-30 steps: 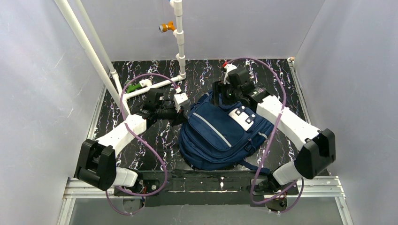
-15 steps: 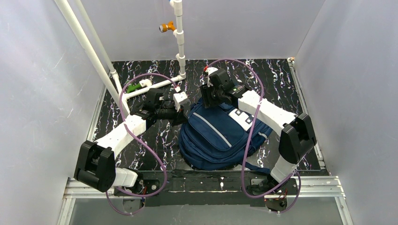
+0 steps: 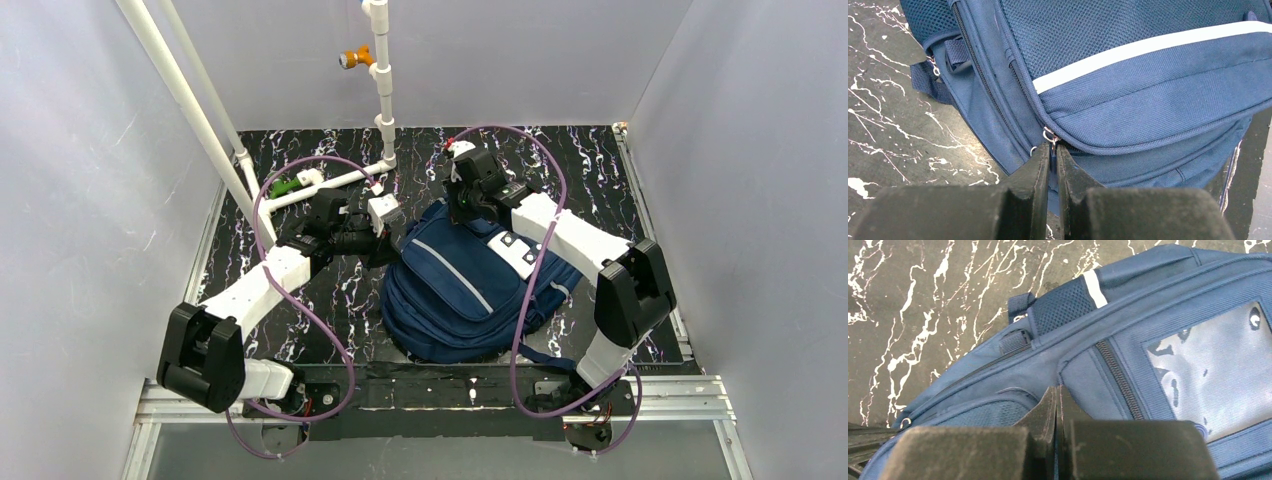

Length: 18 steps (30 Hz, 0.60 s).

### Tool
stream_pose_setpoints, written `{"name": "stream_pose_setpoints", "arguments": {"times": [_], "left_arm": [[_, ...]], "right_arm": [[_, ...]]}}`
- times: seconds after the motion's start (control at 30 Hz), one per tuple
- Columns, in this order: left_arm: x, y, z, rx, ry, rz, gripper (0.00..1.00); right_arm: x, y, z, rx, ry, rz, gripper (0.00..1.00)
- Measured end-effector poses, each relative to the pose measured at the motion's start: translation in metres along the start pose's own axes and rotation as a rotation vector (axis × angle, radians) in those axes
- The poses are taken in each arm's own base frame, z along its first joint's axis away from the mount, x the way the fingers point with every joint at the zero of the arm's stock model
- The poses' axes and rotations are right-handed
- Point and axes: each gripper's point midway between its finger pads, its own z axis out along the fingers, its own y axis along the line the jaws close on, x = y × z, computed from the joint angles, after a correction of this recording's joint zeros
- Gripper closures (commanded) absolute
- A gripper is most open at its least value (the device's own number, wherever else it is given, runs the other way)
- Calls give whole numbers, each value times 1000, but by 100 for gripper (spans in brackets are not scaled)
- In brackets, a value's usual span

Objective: Pack the student bag
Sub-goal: Zip the student bag at the center of the board.

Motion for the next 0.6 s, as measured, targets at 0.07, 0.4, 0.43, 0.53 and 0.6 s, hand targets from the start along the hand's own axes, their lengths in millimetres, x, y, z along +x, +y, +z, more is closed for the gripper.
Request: {"name": "stream_pose_setpoints", "arguments": {"times": [0.07, 0.4, 0.43, 0.53, 0.6], "left_arm": [[0, -1, -1, -3, 0, -12, 100], [-3, -4, -3, -10, -5, -57, 100], [-3, -4, -3, -11, -6, -58, 100], [-5, -4, -4, -15, -13, -53, 100], [-6, -5, -5, -19, -17, -51, 100]], "right_arm": [[-1, -5, 1, 10, -3, 7, 99], [-2, -6, -3, 11, 25, -1, 56], [-5, -4, -5, 5, 22, -10, 50], [-12, 3, -12, -43, 16, -62, 34], [-11, 12, -16, -106, 20, -112, 28]]}}
